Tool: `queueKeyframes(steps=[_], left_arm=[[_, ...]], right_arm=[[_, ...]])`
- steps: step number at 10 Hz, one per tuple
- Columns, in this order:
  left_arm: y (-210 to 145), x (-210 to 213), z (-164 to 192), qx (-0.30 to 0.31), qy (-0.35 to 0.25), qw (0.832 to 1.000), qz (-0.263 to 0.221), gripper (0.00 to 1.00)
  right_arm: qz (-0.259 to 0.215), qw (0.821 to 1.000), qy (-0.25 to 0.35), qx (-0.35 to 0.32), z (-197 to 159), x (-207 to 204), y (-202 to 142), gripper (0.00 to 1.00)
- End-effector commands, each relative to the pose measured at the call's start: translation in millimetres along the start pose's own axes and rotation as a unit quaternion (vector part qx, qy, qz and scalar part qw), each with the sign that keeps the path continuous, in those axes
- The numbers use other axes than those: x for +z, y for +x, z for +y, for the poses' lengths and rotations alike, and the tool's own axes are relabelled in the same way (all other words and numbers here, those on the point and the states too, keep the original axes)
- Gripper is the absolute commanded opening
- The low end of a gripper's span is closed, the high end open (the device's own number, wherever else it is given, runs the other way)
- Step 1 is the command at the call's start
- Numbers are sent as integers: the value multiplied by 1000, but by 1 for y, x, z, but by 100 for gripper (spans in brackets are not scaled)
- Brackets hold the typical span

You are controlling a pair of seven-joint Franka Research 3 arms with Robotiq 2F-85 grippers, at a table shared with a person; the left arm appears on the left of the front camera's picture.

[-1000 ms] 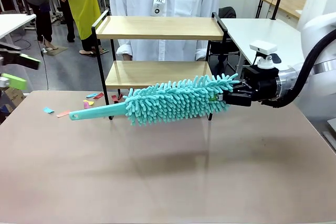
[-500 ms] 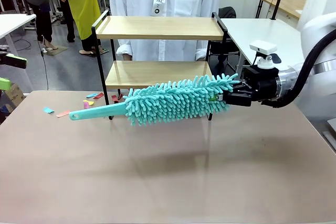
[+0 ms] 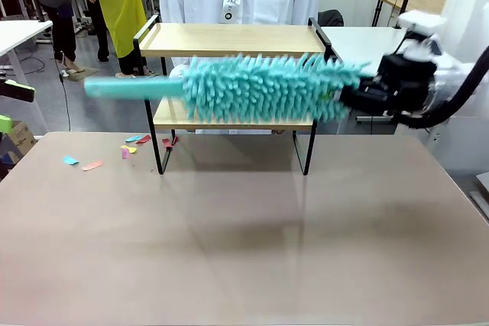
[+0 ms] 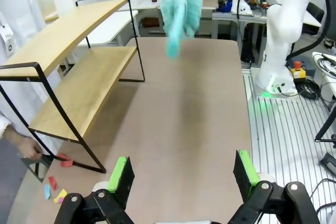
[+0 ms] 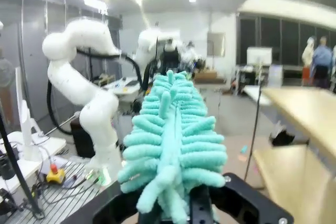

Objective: Clean the shelf.
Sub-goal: Hand the Duster back to the human.

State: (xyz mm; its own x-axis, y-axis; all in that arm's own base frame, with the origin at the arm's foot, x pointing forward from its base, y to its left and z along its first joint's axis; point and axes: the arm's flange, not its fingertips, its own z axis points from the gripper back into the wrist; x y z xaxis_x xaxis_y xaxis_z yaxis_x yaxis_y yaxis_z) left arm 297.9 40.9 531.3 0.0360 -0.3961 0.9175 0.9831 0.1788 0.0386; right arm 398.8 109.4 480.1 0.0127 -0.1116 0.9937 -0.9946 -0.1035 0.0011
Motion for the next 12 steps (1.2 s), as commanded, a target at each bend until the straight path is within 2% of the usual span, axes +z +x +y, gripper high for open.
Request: queueKeyframes(steps=[1, 3, 4, 6, 8, 10, 12], left_arm=[[2, -2, 2, -7, 0, 1000, -15, 100], [2, -2, 2, -7, 0, 1000, -15, 100], [2, -2, 2, -7, 0, 1000, -15, 100], [2, -2, 2, -7, 0, 1000, -15, 100], [2, -2, 2, -7, 0, 1000, -15, 100], [2, -2, 2, -7, 0, 1000, -15, 100], [2, -2, 2, -7, 0, 1000, -15, 100]], right_arm=[[-45, 998, -45, 25, 17, 7, 31, 16], [-55, 989, -123, 53, 26, 23, 58, 16], [-45, 981, -179, 66, 29, 37, 68, 16], [-42, 952, -288, 96, 42, 70, 88, 16], [-45, 906, -401, 126, 59, 105, 103, 16], [-35, 842, -518, 150, 76, 142, 112, 16], [-16, 795, -589, 144, 86, 167, 111, 16]])
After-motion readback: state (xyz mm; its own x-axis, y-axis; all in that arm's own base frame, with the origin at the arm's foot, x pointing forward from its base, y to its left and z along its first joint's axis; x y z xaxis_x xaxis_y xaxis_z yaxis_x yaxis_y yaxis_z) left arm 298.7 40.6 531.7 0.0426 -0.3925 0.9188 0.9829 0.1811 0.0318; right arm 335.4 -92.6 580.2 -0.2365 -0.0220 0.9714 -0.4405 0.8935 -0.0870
